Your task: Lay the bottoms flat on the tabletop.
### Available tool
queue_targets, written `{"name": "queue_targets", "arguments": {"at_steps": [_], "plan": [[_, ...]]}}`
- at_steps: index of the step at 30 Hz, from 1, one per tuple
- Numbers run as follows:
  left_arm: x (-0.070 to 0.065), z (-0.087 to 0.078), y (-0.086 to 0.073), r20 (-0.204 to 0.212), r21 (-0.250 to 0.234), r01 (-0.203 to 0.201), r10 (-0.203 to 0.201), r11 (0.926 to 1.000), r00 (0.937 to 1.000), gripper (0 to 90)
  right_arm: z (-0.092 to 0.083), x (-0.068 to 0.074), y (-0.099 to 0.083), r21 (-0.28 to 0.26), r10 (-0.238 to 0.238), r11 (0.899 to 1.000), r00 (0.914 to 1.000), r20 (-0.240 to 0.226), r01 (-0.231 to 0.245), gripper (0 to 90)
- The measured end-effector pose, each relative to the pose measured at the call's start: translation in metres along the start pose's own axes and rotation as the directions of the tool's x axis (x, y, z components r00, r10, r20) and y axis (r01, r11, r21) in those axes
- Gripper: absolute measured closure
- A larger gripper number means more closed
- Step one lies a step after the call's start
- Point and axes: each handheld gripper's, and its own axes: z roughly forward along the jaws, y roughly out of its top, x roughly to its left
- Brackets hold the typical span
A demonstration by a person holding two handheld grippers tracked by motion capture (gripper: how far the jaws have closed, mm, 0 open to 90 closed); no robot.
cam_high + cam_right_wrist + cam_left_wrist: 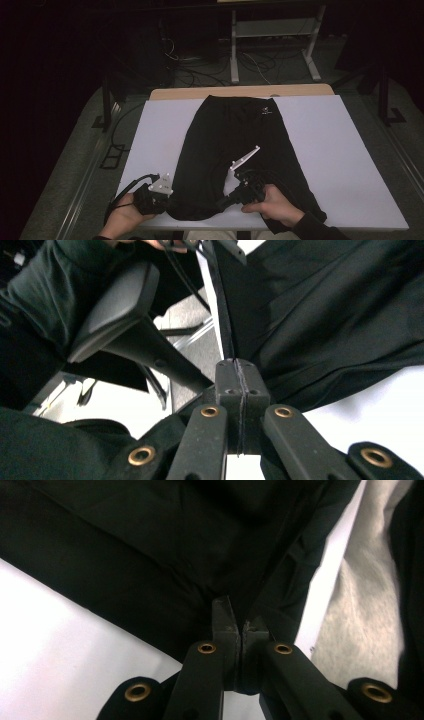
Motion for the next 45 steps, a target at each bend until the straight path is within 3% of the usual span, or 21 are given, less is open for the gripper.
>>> {"name": "queue_targets", "arguments": {"at_steps": [13,28,33,38,41,45], "plan": [[0.001,0.000,-0.009,0.004,0.029,-0.024,0.024,0.9993,0.9997,87.8,0.027,0.005,-0.003,0.071,-0.007,0.997,0.9993,-0.037,0.010,89.4],[0.000,0.001,-0.012,0.031,0.027,-0.031,0.030,0.9992,0.9991,86.8,0.034,0.005,-0.005,0.098,-0.011,0.995,0.9990,-0.043,0.016,88.7],[0.002,-0.004,-0.014,0.043,-0.015,0.010,-0.009,0.9998,0.9990,61.5,0.026,0.005,-0.004,0.050,-0.033,0.998,0.9993,-0.019,0.034,76.3],[0.003,-0.010,-0.014,0.055,-0.067,0.027,-0.024,0.9974,0.9982,42.4,0.006,0.008,-0.001,-0.013,-0.074,0.997,0.9957,0.056,0.075,62.5],[0.005,-0.015,-0.012,0.075,-0.125,0.046,-0.037,0.9911,0.9965,33.9,-0.007,0.009,0.000,-0.047,-0.102,0.993,0.9879,0.117,0.108,54.4],[0.008,-0.019,-0.006,0.071,-0.181,0.057,-0.045,0.9818,0.9965,26.5,-0.024,0.006,0.000,-0.091,-0.102,0.989,0.9778,0.183,0.120,43.0]]}}
